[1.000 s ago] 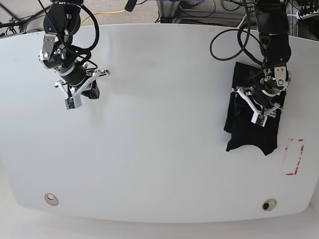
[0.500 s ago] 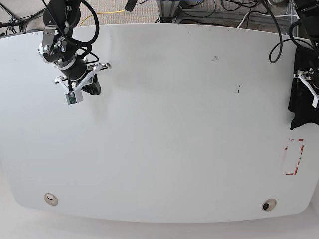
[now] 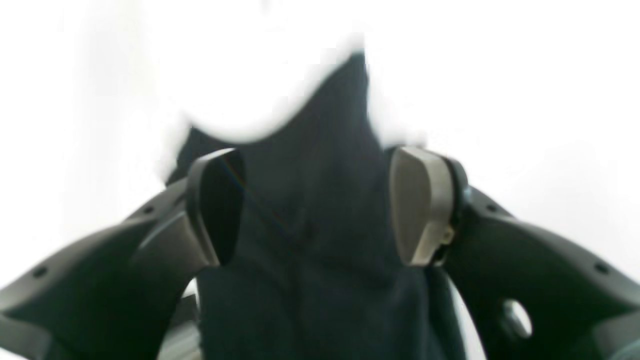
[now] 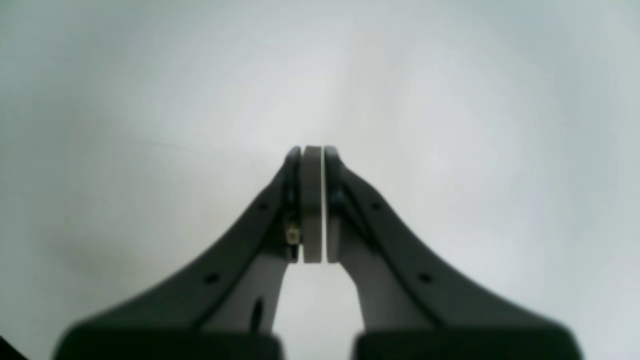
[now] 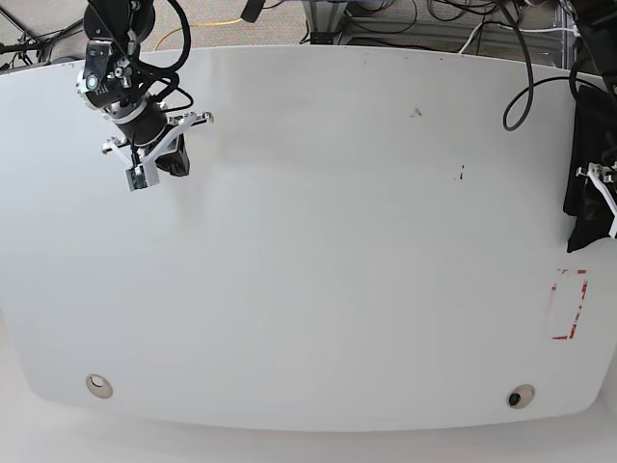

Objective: Fold the T-shirt properly

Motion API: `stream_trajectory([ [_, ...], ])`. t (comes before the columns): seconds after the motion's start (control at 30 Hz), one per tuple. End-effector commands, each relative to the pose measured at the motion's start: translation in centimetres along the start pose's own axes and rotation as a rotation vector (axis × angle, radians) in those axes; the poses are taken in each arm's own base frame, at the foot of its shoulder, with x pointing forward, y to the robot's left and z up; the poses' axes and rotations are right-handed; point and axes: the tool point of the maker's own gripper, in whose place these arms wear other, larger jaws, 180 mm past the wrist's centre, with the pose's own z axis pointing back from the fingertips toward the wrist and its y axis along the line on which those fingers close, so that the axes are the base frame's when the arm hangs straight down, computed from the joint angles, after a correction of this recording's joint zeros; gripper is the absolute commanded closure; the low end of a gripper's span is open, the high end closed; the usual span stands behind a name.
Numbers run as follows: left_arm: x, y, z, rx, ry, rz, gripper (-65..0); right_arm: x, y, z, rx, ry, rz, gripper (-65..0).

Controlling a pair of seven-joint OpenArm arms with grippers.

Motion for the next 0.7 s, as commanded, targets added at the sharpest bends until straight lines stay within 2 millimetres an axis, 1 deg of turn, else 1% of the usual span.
stream_trajectory([
  [0.0,3.1,-1.0,0.9,0.008,-0.107,-0.030,-42.1,1.3,-0.3,0.3,-0.038,-0.077,0.059,0.0],
  [0.03,4.3,-2.1,1.1,0.001,-0.158,-0.026,-42.1,1.2,-0.1,0.2,-0.051,-0.091,0.083,0.0],
  [0.17,6.3,-6.8,2.4,-0.048,-0.277,-0.012,-42.1,0.2,0.2,-0.2,-0.105,-0.155,0.154,0.0],
  [0.23,7.2,-8.9,2.9,-0.072,-0.334,0.014,-42.1,-0.6,0.6,-0.4,-0.111,-0.174,0.158,0.0],
  [0.27,7.7,-10.4,3.4,-0.076,-0.378,0.051,-42.1,-1.3,0.8,-0.5,-0.110,-0.186,0.163,0.0],
  [0.33,8.7,-12.1,4.1,-0.075,-0.436,0.093,-42.1,-2.1,1.1,-0.3,-0.107,-0.204,0.160,0.0],
  [0.37,8.8,-13.4,4.7,-0.084,-0.460,0.120,-42.1,-2.8,1.3,0.0,-0.103,-0.215,0.152,0.0],
  [0.43,8.5,-15.7,5.5,-0.109,-0.483,0.159,-42.1,-4.1,1.8,0.6,-0.090,-0.222,0.132,0.0],
  [0.53,7.9,-18.6,6.4,-0.141,-0.506,0.217,-42.1,-5.6,2.3,1.5,-0.074,-0.220,0.074,0.0],
  [0.63,5.7,-21.5,7.9,-0.170,-0.486,0.281,-42.1,-7.8,2.8,3.0,-0.060,-0.193,0.012,0.0],
  [0.67,5.4,-22.3,8.5,-0.179,-0.486,0.293,-42.1,-8.4,3.0,3.4,-0.056,-0.188,-0.004,0.0],
])
